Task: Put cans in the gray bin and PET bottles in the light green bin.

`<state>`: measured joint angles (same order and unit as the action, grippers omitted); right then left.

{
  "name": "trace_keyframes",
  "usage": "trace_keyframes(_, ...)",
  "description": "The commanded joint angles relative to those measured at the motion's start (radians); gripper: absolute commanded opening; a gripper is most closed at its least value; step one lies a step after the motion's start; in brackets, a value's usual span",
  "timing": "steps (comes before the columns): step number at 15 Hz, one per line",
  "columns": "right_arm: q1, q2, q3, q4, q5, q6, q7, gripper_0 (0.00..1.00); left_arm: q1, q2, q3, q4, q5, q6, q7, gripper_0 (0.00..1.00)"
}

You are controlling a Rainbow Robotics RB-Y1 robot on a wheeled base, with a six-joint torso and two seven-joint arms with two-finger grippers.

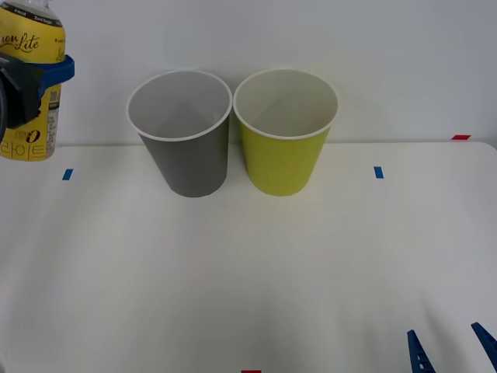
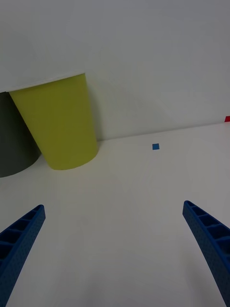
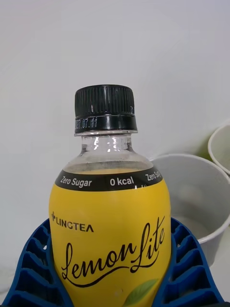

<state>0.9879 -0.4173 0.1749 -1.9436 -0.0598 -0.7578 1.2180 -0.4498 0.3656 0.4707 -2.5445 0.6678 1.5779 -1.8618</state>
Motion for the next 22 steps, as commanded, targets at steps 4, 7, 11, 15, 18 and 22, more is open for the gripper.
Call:
trace_keyframes(4, 0.000, 0.000, 0.000, 0.000, 0.000, 0.000, 0.000, 1.00, -0.179, -0.013, -0.015, 0.227, 0.038, -0.038, -0.091, 0.00)
trace_keyframes(7, 0.000, 0.000, 0.000, 0.000, 0.000, 0.000, 0.000, 1.00, -0.205, -0.013, -0.055, 0.260, 0.026, -0.082, -0.091, 0.00)
trace_keyframes(11, 0.000, 0.000, 0.000, 0.000, 0.000, 0.000, 0.000, 1.00, -0.214, -0.020, -0.078, 0.265, 0.010, -0.092, -0.089, 0.00)
trace_keyframes(15, 0.000, 0.000, 0.000, 0.000, 0.000, 0.000, 0.000, 1.00, -0.221, -0.037, -0.109, 0.274, -0.007, -0.125, -0.082, 0.00)
trace_keyframes(18, 0.000, 0.000, 0.000, 0.000, 0.000, 0.000, 0.000, 1.00, -0.224, -0.037, -0.181, 0.351, -0.001, -0.263, -0.069, 0.00)
trace_keyframes(22, 0.000, 0.000, 0.000, 0.000, 0.000, 0.000, 0.000, 1.00, -0.273, -0.037, -0.288, 0.452, 0.012, -0.404, -0.062, 0.00)
